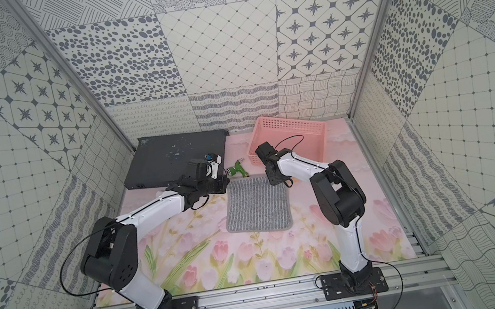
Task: Fold the square dishcloth
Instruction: Fold the cleaning item at the center of the board.
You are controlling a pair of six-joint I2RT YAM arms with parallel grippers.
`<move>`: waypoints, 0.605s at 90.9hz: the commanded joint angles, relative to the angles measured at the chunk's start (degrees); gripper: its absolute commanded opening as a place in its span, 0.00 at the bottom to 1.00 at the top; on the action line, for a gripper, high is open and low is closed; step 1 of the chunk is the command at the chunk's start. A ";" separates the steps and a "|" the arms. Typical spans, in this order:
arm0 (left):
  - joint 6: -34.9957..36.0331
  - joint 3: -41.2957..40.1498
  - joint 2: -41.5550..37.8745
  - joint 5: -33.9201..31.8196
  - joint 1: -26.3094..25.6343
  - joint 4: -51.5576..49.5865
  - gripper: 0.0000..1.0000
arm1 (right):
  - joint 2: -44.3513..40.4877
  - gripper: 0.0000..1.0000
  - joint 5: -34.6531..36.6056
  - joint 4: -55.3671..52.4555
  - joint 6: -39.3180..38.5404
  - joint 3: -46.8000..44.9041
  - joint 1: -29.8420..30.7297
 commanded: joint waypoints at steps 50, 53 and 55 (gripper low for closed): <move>-6.23 -18.61 -15.73 2.97 0.18 6.05 0.00 | -14.68 0.01 5.03 6.92 10.41 -17.18 8.82; -6.19 -19.12 -16.30 3.10 0.18 5.87 0.00 | -15.22 0.01 5.45 6.92 11.06 -17.79 8.92; -6.21 -19.50 -16.72 3.18 0.18 5.72 0.00 | -15.50 0.01 5.56 6.92 11.50 -18.23 8.94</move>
